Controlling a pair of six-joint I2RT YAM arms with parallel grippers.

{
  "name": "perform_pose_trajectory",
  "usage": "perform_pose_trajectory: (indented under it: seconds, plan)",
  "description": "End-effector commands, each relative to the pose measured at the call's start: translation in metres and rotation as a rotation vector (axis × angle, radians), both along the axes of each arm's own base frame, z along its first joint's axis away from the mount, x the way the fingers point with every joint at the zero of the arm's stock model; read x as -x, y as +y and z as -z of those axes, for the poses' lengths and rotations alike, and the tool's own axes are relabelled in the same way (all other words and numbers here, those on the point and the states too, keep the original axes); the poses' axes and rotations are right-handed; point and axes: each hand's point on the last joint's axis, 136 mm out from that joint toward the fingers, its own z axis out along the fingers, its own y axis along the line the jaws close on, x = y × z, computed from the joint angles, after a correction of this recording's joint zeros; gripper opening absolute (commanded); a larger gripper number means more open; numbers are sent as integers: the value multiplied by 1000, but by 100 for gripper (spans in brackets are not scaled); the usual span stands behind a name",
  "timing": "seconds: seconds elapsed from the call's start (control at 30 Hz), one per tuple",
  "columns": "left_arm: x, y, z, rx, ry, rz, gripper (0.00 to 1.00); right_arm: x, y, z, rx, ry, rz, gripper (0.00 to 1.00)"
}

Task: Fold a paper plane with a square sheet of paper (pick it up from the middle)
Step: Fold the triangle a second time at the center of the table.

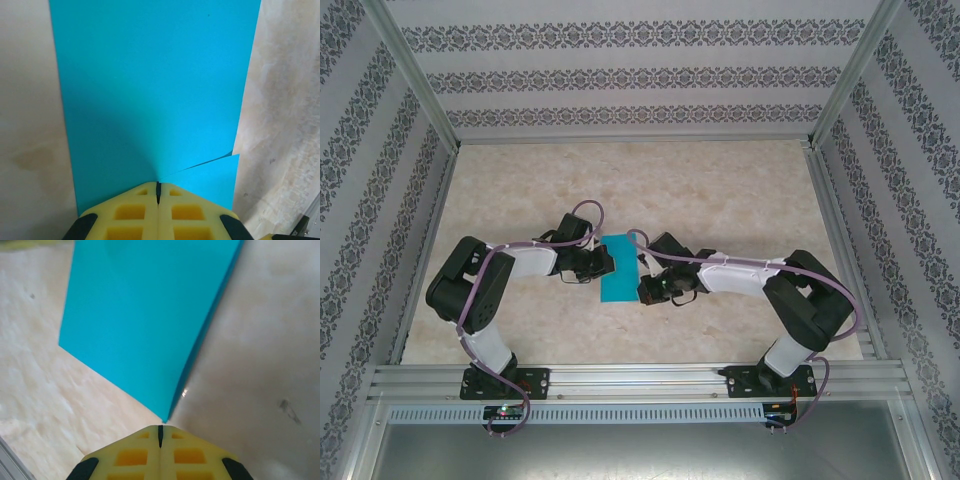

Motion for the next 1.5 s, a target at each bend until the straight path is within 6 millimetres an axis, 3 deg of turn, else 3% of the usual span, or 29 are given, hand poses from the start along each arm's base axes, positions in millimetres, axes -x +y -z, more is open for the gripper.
perform_pose_trajectory:
  seconds: [0.0,0.23,0.43,0.57,0.77,0.9,1.17,1.27,1.47]
  plan:
    - [31,25,29,-147,124,-4,3,-20,17,-9,-54,-28,31,0]
    - [24,17,13,-117,89,16,10,-24,26,9,-41,20,27,0]
    - [20,-2,-11,-28,34,42,14,-18,15,22,21,45,28,0]
    - [29,-15,-17,1,38,64,14,-17,10,27,45,49,34,0]
    - [42,-31,-6,10,73,103,8,-16,10,31,52,63,33,0]
    - [50,-30,8,-4,104,108,4,-18,11,28,42,56,35,0]
    - [58,-16,30,-80,137,91,2,-15,31,-10,-56,-29,-37,0]
    - [58,-14,31,-92,133,92,2,-11,31,-4,-47,-11,-43,0]
    - [56,-12,30,-98,105,99,2,-3,19,29,40,63,-18,0]
